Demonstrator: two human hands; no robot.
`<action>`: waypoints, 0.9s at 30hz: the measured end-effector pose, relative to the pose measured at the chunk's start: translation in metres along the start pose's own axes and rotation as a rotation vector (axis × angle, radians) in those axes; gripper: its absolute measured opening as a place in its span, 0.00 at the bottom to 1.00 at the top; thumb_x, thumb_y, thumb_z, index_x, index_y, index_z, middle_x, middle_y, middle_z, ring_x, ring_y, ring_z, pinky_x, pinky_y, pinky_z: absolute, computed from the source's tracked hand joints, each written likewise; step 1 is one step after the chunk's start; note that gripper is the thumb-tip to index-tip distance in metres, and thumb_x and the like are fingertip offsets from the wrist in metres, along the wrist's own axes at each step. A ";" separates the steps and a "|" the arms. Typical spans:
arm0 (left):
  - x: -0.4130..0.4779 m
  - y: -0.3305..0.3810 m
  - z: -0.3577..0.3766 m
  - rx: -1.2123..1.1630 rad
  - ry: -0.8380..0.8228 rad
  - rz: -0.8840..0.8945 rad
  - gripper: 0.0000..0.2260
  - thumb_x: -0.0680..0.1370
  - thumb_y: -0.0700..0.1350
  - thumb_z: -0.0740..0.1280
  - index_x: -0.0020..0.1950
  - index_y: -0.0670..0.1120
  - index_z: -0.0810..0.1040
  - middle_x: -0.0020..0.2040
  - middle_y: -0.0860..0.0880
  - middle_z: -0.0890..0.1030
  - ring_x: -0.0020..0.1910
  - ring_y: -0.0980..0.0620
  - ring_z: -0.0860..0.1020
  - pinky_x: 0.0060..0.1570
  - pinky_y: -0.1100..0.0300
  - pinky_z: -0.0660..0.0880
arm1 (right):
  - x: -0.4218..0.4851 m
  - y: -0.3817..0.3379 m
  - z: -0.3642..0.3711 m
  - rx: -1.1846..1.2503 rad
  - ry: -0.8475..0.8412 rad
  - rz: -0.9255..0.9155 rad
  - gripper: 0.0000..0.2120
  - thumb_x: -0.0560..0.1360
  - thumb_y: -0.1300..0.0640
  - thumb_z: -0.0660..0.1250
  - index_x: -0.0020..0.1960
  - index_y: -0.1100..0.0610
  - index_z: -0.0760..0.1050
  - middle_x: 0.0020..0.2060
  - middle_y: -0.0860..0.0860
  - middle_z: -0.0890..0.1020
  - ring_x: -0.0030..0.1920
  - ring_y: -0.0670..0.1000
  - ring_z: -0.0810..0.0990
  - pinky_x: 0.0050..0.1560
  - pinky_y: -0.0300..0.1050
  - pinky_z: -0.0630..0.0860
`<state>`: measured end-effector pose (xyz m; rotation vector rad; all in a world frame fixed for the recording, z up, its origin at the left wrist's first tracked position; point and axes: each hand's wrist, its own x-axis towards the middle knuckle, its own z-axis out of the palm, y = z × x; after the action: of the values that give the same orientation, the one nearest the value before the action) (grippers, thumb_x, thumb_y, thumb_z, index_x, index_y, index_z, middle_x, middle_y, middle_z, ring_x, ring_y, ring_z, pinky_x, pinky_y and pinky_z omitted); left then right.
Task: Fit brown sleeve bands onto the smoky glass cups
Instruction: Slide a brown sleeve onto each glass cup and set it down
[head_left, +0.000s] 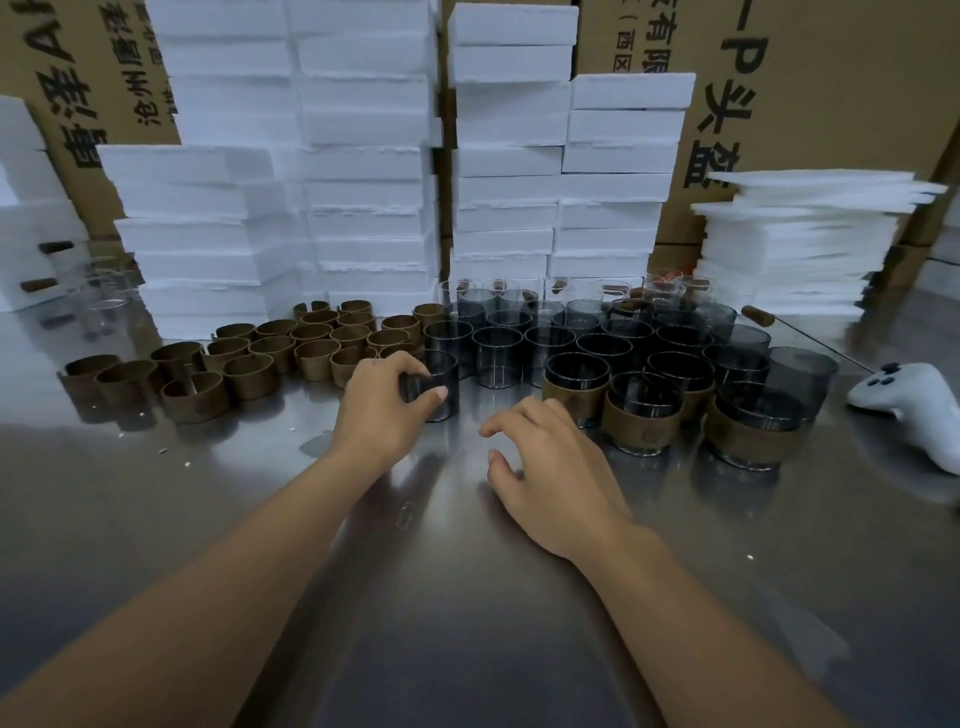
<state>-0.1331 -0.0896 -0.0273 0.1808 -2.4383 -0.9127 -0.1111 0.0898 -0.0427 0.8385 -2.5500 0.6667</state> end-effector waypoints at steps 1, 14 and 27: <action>-0.004 0.000 -0.002 -0.017 0.012 -0.002 0.06 0.74 0.47 0.72 0.44 0.51 0.75 0.47 0.47 0.79 0.48 0.49 0.75 0.44 0.59 0.66 | 0.000 0.000 0.000 0.002 -0.004 0.003 0.13 0.79 0.53 0.60 0.62 0.50 0.73 0.56 0.45 0.73 0.59 0.45 0.66 0.51 0.42 0.70; -0.064 0.023 -0.035 -0.443 0.055 0.234 0.09 0.74 0.42 0.72 0.44 0.57 0.77 0.47 0.53 0.80 0.52 0.54 0.78 0.56 0.64 0.71 | -0.003 -0.025 0.006 0.561 0.051 0.160 0.43 0.66 0.33 0.68 0.74 0.43 0.52 0.65 0.35 0.69 0.64 0.36 0.67 0.59 0.34 0.65; -0.074 0.029 -0.031 -0.457 0.018 0.309 0.12 0.78 0.43 0.67 0.60 0.54 0.76 0.61 0.57 0.76 0.63 0.60 0.73 0.62 0.67 0.68 | 0.000 -0.028 0.015 0.859 0.151 0.249 0.23 0.69 0.50 0.73 0.60 0.49 0.69 0.49 0.39 0.80 0.50 0.34 0.78 0.48 0.27 0.73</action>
<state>-0.0518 -0.0629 -0.0205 -0.3391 -2.0930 -1.2763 -0.0966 0.0619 -0.0465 0.6542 -2.2049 1.8908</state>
